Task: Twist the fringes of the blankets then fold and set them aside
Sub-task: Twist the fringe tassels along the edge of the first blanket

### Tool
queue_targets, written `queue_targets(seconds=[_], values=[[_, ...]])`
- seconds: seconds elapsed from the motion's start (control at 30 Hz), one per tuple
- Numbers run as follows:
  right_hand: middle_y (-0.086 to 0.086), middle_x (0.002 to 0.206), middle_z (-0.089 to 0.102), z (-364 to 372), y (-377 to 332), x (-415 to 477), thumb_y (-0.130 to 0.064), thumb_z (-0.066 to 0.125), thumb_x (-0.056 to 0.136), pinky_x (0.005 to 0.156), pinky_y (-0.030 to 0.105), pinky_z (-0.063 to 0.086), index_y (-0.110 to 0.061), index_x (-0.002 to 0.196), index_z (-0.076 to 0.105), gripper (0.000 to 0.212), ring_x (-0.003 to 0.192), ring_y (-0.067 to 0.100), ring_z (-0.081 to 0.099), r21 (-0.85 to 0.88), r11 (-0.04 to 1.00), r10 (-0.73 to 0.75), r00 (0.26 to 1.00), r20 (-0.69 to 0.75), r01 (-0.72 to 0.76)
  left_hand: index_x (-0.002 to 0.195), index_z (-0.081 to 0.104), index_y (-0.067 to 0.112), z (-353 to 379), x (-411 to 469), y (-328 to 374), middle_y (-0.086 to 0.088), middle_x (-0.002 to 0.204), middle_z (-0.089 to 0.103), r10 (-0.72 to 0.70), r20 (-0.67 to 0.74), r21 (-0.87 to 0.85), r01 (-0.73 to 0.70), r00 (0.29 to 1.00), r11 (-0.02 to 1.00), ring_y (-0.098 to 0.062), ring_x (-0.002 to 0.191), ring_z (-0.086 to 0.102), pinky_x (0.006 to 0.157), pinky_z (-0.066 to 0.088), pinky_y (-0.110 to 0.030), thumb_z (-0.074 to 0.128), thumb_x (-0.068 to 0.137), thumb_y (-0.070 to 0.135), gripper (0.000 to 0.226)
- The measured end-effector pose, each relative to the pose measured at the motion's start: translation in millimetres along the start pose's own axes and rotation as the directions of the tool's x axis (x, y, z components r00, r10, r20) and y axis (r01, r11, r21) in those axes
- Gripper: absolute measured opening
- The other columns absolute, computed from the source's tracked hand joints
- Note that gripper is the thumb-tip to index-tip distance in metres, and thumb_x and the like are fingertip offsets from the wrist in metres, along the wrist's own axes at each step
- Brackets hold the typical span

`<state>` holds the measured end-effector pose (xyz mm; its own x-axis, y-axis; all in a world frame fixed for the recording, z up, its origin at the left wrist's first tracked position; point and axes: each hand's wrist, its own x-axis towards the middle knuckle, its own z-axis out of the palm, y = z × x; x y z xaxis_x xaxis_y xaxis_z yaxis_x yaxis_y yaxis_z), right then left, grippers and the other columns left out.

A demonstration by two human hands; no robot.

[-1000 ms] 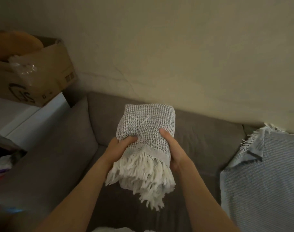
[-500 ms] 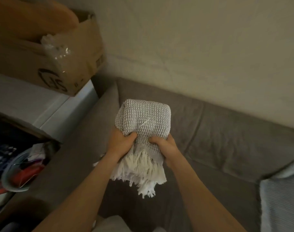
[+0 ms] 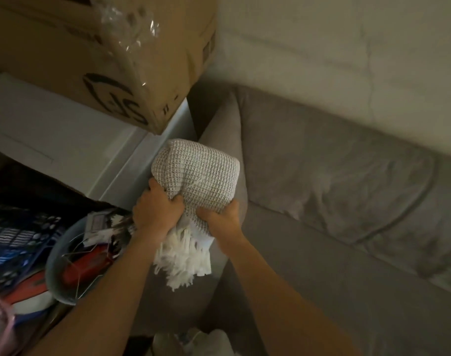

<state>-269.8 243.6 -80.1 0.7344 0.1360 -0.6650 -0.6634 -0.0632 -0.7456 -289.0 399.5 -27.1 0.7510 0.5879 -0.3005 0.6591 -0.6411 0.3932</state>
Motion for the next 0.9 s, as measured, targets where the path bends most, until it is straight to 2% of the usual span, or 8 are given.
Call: queue_targets(seconds=[0.1, 0.23, 0.27, 0.33, 0.4, 0.43, 0.63, 0.9], values=[[0.0, 0.136, 0.043, 26, 16, 28, -0.027, 0.083, 0.088, 0.094, 0.037, 0.051, -0.015, 0.142, 0.022, 0.083, 0.133, 0.025, 0.047, -0.101, 0.994, 0.045, 0.998, 0.038, -0.041, 0.147, 0.036, 0.014, 9, 39, -27, -0.023, 0.132, 0.06, 0.001, 0.024, 0.112, -0.004, 1.0, 0.994, -0.049, 0.119, 0.06, 0.097, 0.052, -0.062, 0.067, 0.086, 0.039, 0.073], [0.019, 0.164, 0.01, 41, 13, 41, -0.04, 0.087, 0.083, 0.119, 0.055, 0.035, -0.019, 0.161, -0.022, 0.136, 0.151, 0.044, 0.026, -0.439, 0.898, -0.048, 0.999, -0.003, 0.042, 0.164, 0.023, 0.028, 30, 38, -27, -0.022, 0.168, 0.02, 0.144, -0.029, 0.34, -0.126, 0.989, 0.932, -0.053, 0.151, 0.025, 0.119, 0.029, -0.067, 0.093, 0.072, 0.016, 0.117], [0.019, 0.167, 0.002, 42, 8, 40, -0.046, 0.087, 0.08, 0.122, 0.058, 0.029, -0.023, 0.162, -0.024, 0.139, 0.154, 0.045, 0.02, -0.578, 0.808, -0.17, 0.985, -0.043, 0.114, 0.162, 0.032, 0.028, 37, 36, -27, -0.019, 0.169, 0.022, 0.265, -0.022, 0.375, -0.238, 0.964, 0.896, -0.049, 0.152, 0.025, 0.12, 0.029, -0.066, 0.091, 0.073, 0.014, 0.108], [0.018, 0.172, -0.009, 42, -1, 45, -0.06, 0.076, 0.084, 0.128, 0.061, 0.011, -0.027, 0.164, -0.017, 0.127, 0.161, 0.041, -0.001, -0.846, 0.445, -0.44, 0.894, 0.08, 0.295, 0.159, 0.042, 0.022, 47, 36, -34, -0.016, 0.17, 0.028, 0.457, 0.002, 0.417, -0.416, 0.89, 0.808, -0.042, 0.156, 0.025, 0.122, 0.03, -0.061, 0.086, 0.077, 0.013, 0.094], [0.016, 0.174, -0.013, 37, -7, 60, -0.064, 0.065, 0.089, 0.129, 0.061, 0.003, -0.027, 0.167, -0.007, 0.112, 0.161, 0.037, -0.015, -0.88, 0.146, -0.497, 0.802, 0.33, 0.453, 0.166, 0.027, 0.017, 53, 40, -44, -0.014, 0.175, 0.015, 0.476, 0.069, 0.403, -0.461, 0.877, 0.79, -0.038, 0.162, 0.011, 0.126, 0.023, -0.062, 0.078, 0.086, 0.025, 0.096], [0.015, 0.174, -0.015, 33, -9, 68, -0.066, 0.062, 0.09, 0.129, 0.062, 0.002, -0.028, 0.167, -0.005, 0.109, 0.16, 0.036, -0.018, -0.861, 0.093, -0.453, 0.792, 0.41, 0.5, 0.17, 0.013, 0.016, 56, 43, -52, -0.011, 0.178, 0.004, 0.458, 0.096, 0.367, -0.46, 0.883, 0.809, -0.037, 0.163, 0.001, 0.128, 0.017, -0.064, 0.07, 0.092, 0.035, 0.098], [0.005, 0.167, -0.04, 31, -1, 110, -0.078, 0.026, 0.099, 0.127, 0.059, -0.013, -0.039, 0.16, -0.029, 0.091, 0.153, 0.028, -0.039, -0.869, 0.052, -0.224, 0.854, 0.47, 0.492, 0.163, -0.028, 0.022, 65, 66, -71, 0.001, 0.171, -0.036, 0.356, 0.308, 0.296, -0.445, 0.882, 0.845, -0.04, 0.159, -0.025, 0.127, -0.003, -0.066, 0.048, 0.069, 0.103, 0.146], [0.006, 0.157, -0.053, 43, 4, 119, -0.078, 0.011, 0.099, 0.124, 0.06, -0.019, -0.036, 0.154, -0.039, 0.085, 0.146, 0.03, -0.048, -0.921, -0.016, -0.136, 0.912, 0.387, 0.388, 0.158, -0.037, 0.022, 73, 74, -68, 0.0, 0.164, -0.047, 0.319, 0.359, 0.262, -0.423, 0.877, 0.868, -0.042, 0.155, -0.033, 0.124, -0.004, -0.072, 0.053, 0.055, 0.108, 0.162]])
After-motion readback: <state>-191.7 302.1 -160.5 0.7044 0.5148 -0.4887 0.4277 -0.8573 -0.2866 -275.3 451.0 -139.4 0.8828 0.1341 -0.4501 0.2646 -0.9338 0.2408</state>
